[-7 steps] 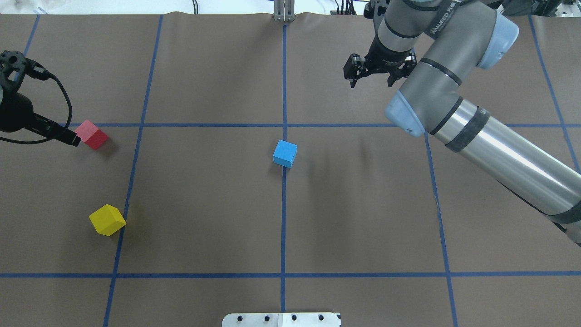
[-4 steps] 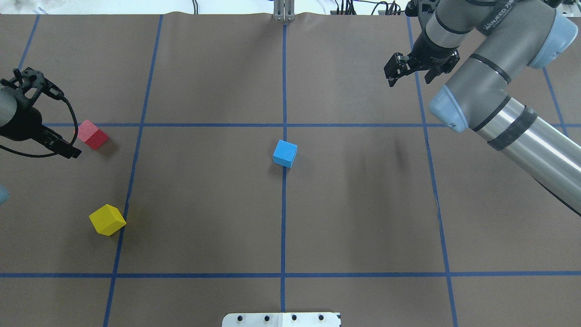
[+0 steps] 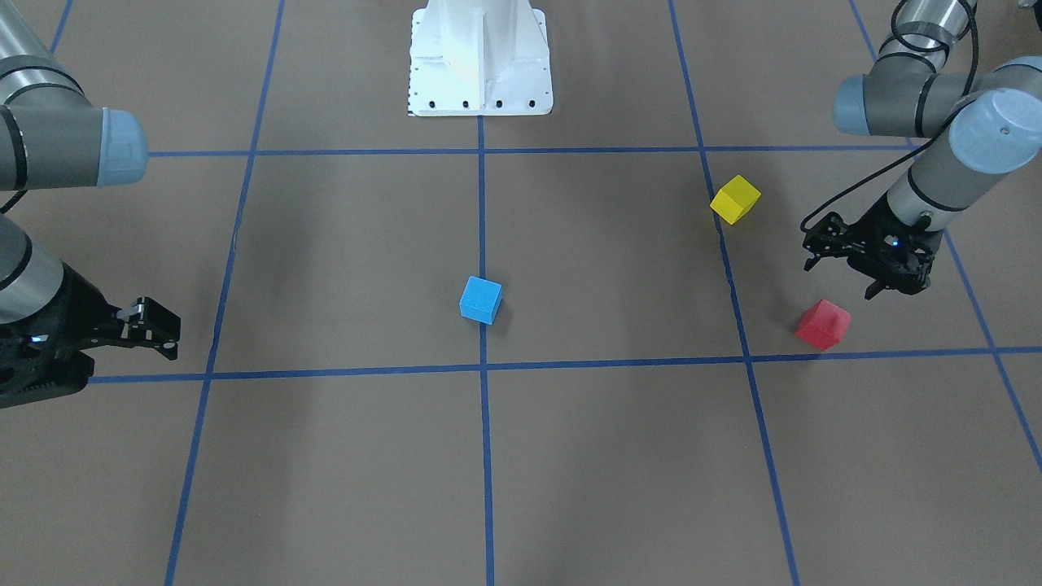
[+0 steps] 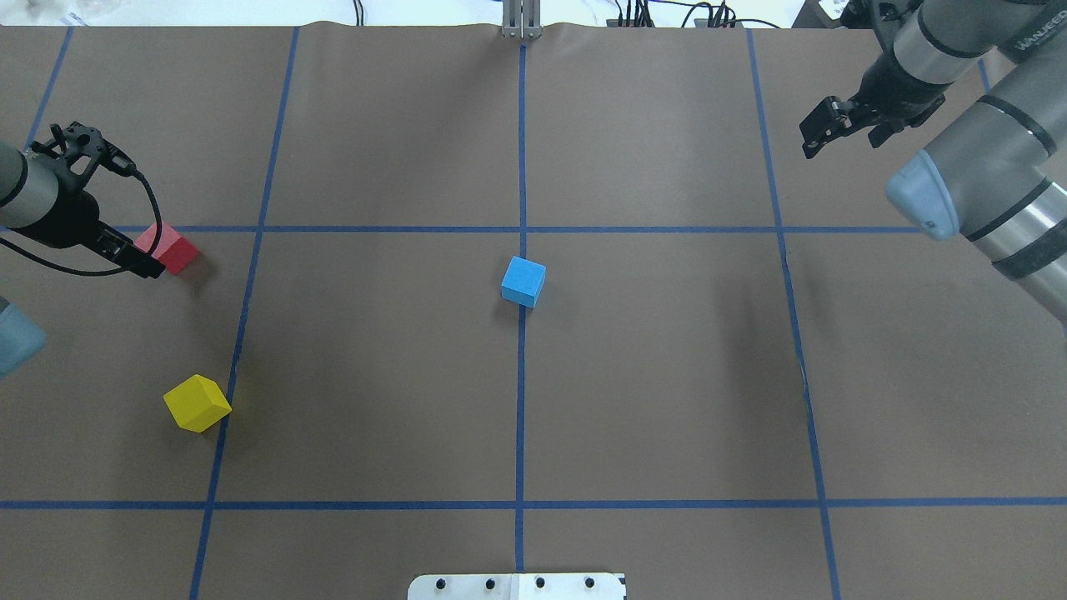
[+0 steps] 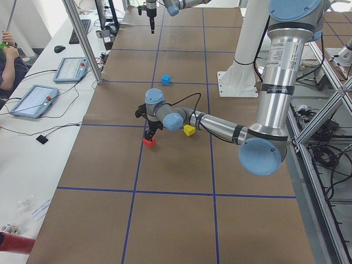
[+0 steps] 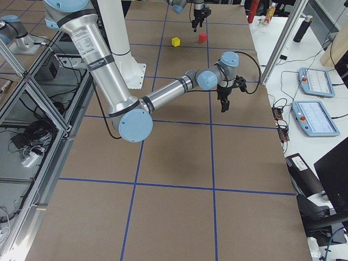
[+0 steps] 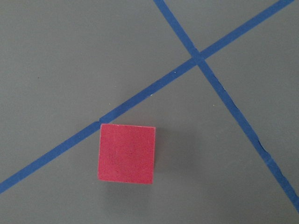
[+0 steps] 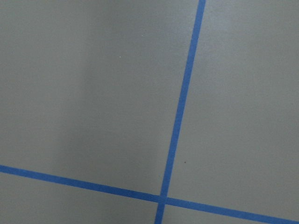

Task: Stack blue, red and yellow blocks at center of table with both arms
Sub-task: 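Withdraw the right arm while the left gripper moves over the red cube, then lower the left gripper and grasp the red cube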

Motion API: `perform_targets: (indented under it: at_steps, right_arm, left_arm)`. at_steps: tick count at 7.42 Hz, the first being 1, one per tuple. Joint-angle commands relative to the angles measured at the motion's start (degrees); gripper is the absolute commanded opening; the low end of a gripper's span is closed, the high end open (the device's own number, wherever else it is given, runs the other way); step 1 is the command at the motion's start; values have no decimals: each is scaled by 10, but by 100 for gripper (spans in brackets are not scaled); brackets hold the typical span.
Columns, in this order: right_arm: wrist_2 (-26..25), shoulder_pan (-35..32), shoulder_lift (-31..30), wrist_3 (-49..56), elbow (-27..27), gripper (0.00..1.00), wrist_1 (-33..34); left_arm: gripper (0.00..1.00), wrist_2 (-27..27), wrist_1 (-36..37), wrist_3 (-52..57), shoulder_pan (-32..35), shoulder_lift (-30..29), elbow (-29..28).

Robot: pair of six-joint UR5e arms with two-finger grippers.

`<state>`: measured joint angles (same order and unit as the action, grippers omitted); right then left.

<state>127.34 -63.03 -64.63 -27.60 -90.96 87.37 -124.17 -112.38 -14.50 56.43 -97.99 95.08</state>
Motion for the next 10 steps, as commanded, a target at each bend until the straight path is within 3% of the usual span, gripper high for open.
perform_targets:
  at_steps: [1,10]
  right_arm:
    - [30,-26,-27,44,-2,99,-2]
    - [47,-75,-63,120,-3,99,-2]
  left_arm:
    - [99,1,0,0,0,-32,-37]
    - [99,14,-3,0,-1,-77,-117]
